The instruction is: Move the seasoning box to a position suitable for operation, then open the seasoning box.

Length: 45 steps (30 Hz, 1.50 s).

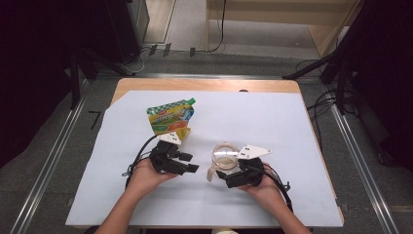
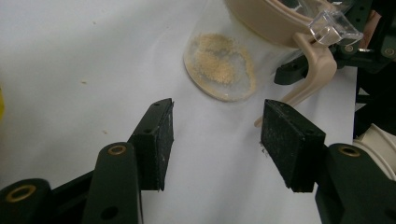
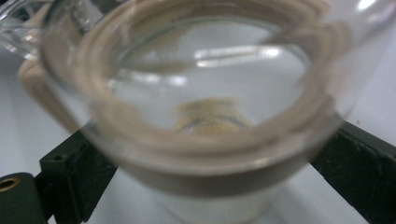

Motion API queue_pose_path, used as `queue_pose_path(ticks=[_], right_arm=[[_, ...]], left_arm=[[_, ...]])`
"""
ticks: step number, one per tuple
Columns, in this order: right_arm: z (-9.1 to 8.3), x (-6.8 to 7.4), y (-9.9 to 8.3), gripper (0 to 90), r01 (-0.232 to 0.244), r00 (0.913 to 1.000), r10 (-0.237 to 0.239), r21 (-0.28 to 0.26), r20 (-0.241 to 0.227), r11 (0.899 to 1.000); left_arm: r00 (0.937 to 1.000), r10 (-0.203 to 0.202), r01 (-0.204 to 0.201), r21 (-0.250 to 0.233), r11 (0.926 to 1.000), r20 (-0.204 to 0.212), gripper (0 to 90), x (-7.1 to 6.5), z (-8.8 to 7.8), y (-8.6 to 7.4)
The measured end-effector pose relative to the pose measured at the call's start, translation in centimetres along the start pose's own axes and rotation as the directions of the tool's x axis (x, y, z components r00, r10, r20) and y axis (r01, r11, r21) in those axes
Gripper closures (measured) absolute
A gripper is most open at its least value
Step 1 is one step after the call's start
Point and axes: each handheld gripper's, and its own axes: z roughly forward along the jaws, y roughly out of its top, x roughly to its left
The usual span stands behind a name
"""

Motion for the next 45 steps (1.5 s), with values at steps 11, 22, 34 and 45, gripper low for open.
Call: queue_pose_path(ticks=[11, 22, 34, 45], right_arm=[[-3.4, 0.5, -0.6, 13.4, -0.013, 0.9999, 0.012, 0.038, 0.009, 0.999], [-6.3, 0.5, -0.5, 21.5, -0.08, 0.9968, 0.08, -0.007, 0.002, 0.997], [-6.5, -0.2, -0.3, 48.7, -0.093, 0.9955, 0.093, -0.002, 0.018, 0.996], [-6.3, 0.2, -0.3, 88.8, -0.092, 0.9925, 0.094, 0.028, -0.079, 0.995]], left_arm=[[1.0, 0.001, -0.001, 0.014, 0.9999, 0.004, 45.6, -0.1, 0.3, 0.0], [0.998, -0.011, 0.008, 0.051, 0.9987, 0.062, 65.6, -0.8, 1.2, 0.6], [0.9937, 0.051, -0.057, 0.068, 0.9961, 0.1, 90.0, -2.0, 1.9, 1.3], [0.9925, 0.094, -0.098, 0.06, 0.9934, 0.079, 90.0, -2.7, 2.7, 1.4]])
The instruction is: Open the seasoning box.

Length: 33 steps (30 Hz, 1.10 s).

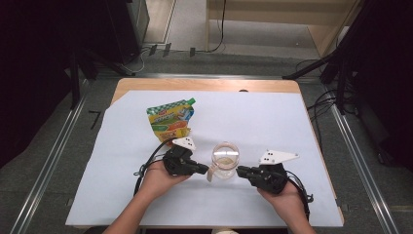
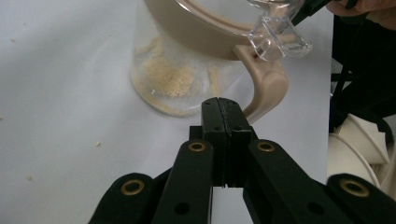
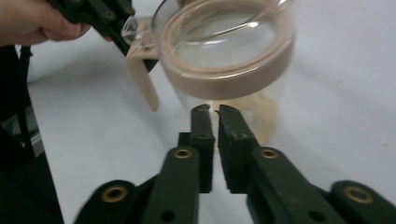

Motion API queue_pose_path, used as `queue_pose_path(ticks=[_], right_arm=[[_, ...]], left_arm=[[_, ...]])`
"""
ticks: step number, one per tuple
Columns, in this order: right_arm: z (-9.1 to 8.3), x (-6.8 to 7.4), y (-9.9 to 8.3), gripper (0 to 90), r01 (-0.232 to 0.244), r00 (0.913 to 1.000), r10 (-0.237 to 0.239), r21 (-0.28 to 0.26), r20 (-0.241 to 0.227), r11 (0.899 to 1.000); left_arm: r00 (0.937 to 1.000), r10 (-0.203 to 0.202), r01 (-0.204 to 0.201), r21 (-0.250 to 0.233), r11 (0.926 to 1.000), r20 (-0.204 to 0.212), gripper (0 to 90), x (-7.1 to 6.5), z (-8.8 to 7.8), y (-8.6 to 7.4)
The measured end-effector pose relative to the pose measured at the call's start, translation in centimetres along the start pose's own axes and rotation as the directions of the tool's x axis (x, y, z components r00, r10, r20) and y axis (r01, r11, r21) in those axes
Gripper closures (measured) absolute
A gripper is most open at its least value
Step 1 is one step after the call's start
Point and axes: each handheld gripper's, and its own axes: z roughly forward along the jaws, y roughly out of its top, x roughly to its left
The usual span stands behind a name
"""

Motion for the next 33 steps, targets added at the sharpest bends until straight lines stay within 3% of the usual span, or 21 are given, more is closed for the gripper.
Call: queue_pose_path(ticks=[2, 6, 13, 16, 28, 31, 33], right_arm=[[0.3, 0.5, 0.0, 90.0, 0.03, 0.9995, -0.03, 0.011, -0.007, 0.999], [0.8, 1.2, 0.2, 90.0, 0.056, 0.9984, -0.056, 0.002, -0.005, 0.998], [1.2, 1.3, 0.2, 90.0, 0.066, 0.9978, -0.066, 0.01, 0.009, 0.998], [1.1, 1.1, 0.1, 90.0, 0.072, 0.9972, -0.072, 0.008, 0.019, 0.997], [0.8, 0.0, 0.1, 90.0, 0.028, 0.9987, -0.028, 0.001, 0.044, 1.0], [0.7, -0.1, 0.1, 90.0, 0.012, 0.9989, -0.012, 0.002, 0.044, 1.0], [0.7, 0.0, 0.2, 90.0, 0.013, 0.9982, -0.013, 0.007, 0.058, 1.0]], left_arm=[[0.9998, 0.015, -0.015, 0.012, 0.9998, -0.009, 90.0, -0.1, 0.1, 0.0], [1.0, 0.002, -0.002, 0.004, 1.0, -0.001, 90.0, 0.0, 0.2, -0.1], [1.0, -0.005, 0.005, -0.002, 1.0, -0.006, 90.0, -0.1, 0.3, -0.1], [0.9998, -0.015, 0.015, -0.007, 0.9999, 0.012, 90.0, -0.1, 0.6, -0.1], [0.9995, 0.008, -0.008, -0.01, 0.9999, 0.032, 90.0, -1.4, 2.2, 0.7], [0.9998, 0.012, -0.012, -0.032, 0.9994, 0.015, 90.0, -1.7, 2.4, 0.9], [0.9996, 0.011, -0.01, -0.043, 0.999, 0.026, 90.0, -1.7, 2.5, 1.0]])
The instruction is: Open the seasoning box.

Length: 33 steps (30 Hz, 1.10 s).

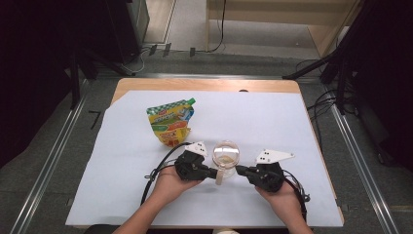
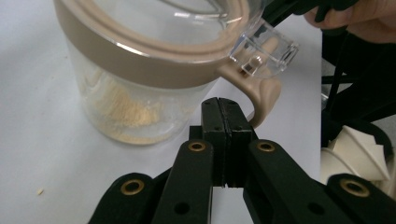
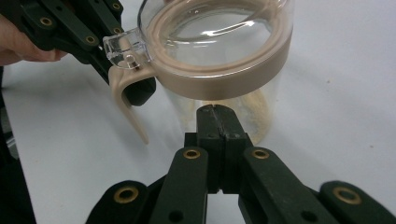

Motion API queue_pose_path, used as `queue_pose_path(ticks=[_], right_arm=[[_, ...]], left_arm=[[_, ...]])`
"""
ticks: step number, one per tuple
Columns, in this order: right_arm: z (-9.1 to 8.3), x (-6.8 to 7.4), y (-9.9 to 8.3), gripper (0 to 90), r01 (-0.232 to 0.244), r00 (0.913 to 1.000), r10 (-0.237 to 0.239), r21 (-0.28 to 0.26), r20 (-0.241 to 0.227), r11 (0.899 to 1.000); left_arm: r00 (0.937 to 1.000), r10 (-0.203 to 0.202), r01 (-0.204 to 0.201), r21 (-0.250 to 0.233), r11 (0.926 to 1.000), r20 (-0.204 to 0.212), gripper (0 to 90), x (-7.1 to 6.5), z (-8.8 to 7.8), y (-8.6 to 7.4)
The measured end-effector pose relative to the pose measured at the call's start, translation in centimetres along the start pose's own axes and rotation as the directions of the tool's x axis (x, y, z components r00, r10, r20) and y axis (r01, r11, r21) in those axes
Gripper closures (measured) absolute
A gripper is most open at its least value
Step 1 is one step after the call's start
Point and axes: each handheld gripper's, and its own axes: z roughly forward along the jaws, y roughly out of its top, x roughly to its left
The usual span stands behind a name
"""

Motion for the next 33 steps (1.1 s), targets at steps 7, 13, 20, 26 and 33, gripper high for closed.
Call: queue_pose_path(ticks=[7, 13, 20, 26, 33], right_arm=[[0.0, 0.0, -0.1, 90.0, -0.001, 0.9996, 0.002, -0.015, 0.029, 1.0], [0.8, -0.5, 0.1, 90.0, -0.011, 0.9987, 0.013, -0.034, 0.049, 0.999], [0.5, -0.9, 0.1, 90.0, -0.036, 0.9981, 0.038, -0.049, 0.048, 0.998], [-1.0, -0.1, -0.3, 90.0, -0.041, 0.9987, 0.043, -0.058, 0.029, 0.997], [-1.7, 1.8, -0.9, 90.0, -0.025, 0.9997, 0.025, -0.038, 0.008, 0.999]], left_arm=[[1.0, 0.01, -0.01, 0.005, 0.9999, 0.002, 90.0, -0.3, 0.4, 0.4], [0.9998, 0.004, -0.004, 0.002, 1.0, 0.019, 90.0, -0.6, 1.1, 0.8], [0.9994, 0.009, -0.01, 0.01, 0.9999, 0.034, 89.1, -0.4, 0.9, 0.9], [0.9995, 0.022, -0.023, 0.022, 0.9995, 0.024, 86.6, -0.8, 0.1, 0.5], [0.9996, 0.0, 0.0, 0.03, 0.9995, 0.029, 80.7, 0.0, -0.8, 0.1]])
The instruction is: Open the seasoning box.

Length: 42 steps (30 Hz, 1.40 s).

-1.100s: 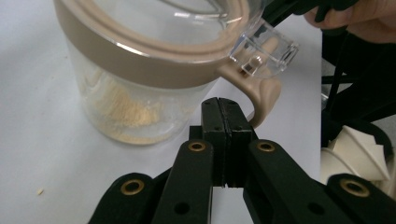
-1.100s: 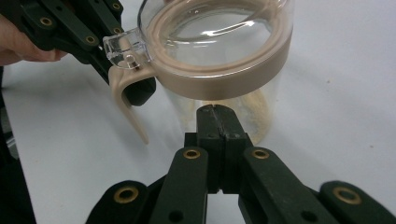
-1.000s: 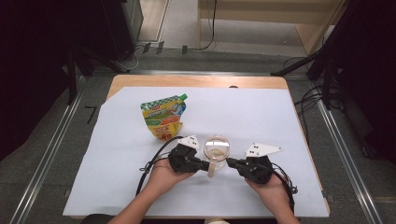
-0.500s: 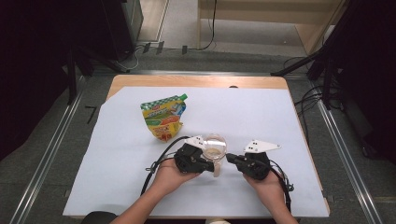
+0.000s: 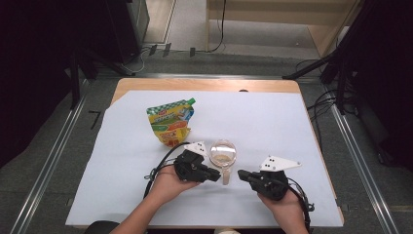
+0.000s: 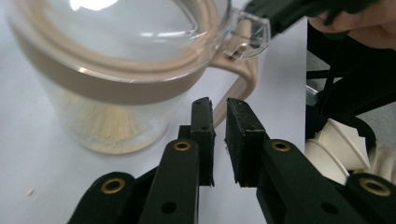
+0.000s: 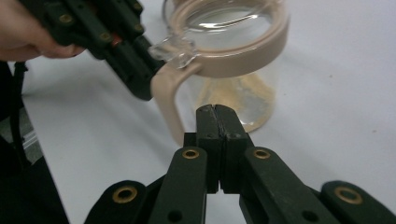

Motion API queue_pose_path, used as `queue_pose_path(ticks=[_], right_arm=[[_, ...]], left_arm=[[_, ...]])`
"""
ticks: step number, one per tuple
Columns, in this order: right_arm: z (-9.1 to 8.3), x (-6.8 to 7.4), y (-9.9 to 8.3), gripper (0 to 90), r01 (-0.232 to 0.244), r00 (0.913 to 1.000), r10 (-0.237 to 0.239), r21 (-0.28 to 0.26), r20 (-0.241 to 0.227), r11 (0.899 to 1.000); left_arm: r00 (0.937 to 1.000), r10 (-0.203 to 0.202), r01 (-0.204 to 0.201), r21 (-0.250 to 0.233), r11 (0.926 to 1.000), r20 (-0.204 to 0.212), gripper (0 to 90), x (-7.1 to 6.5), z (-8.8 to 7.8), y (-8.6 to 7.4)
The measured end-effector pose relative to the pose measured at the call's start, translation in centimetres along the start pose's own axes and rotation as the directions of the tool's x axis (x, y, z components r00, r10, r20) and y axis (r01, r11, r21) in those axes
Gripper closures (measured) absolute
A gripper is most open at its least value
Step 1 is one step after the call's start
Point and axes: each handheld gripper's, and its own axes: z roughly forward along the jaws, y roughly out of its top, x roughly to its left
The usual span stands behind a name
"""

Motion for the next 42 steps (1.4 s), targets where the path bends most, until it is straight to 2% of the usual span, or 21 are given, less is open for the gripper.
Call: queue_pose_path(ticks=[7, 14, 16, 24, 30, 32, 37, 39, 42], right_arm=[[0.4, 1.7, -0.4, 90.0, 0.029, 0.9992, -0.028, 0.017, -0.027, 0.999], [2.1, 3.0, -0.6, 90.0, 0.055, 0.9964, -0.052, 0.043, -0.067, 0.998], [2.6, 3.4, -0.8, 90.0, 0.059, 0.9956, -0.055, 0.049, -0.076, 0.997], [4.2, 4.0, -0.8, 90.0, 0.054, 0.9957, -0.052, 0.033, -0.076, 0.998], [4.9, 4.0, -0.8, 90.0, 0.055, 0.998, -0.054, 0.02, -0.033, 0.998], [4.9, 3.8, -0.8, 90.0, 0.047, 0.9982, -0.046, 0.014, -0.039, 0.999], [4.8, 4.0, -0.8, 90.0, 0.066, 0.9978, -0.066, 0.027, -0.008, 0.997], [4.7, 3.9, -0.9, 90.0, 0.078, 0.9966, -0.078, 0.024, 0.027, 0.997], [4.5, 3.6, -0.9, 90.0, 0.056, 0.9979, -0.056, 0.021, 0.031, 0.998]], left_arm=[[0.999, -0.043, 0.043, -0.019, 0.9989, 0.01, 74.4, 1.0, -0.8, -0.3], [0.9972, -0.074, 0.073, -0.034, 0.9968, -0.015, 59.2, 1.8, -1.5, -0.7], [0.9962, -0.087, 0.087, -0.046, 0.9952, -0.003, 57.4, 2.1, -1.7, -0.8], [0.9946, -0.098, 0.096, -0.054, 0.9939, -0.035, 52.2, 2.8, -2.2, -1.1], [0.9941, -0.099, 0.097, -0.052, 0.9939, -0.044, 51.3, 3.0, -2.4, -1.2], [0.9946, -0.094, 0.091, -0.053, 0.9944, -0.045, 51.0, 2.9, -2.4, -1.2], [0.9949, -0.095, 0.093, -0.055, 0.9942, -0.034, 49.5, 2.9, -2.3, -1.1], [0.9957, -0.085, 0.083, -0.055, 0.995, -0.036, 49.4, 2.9, -2.4, -1.1], [0.9955, -0.086, 0.083, -0.059, 0.9947, -0.039, 49.1, 2.8, -2.4, -1.1]])
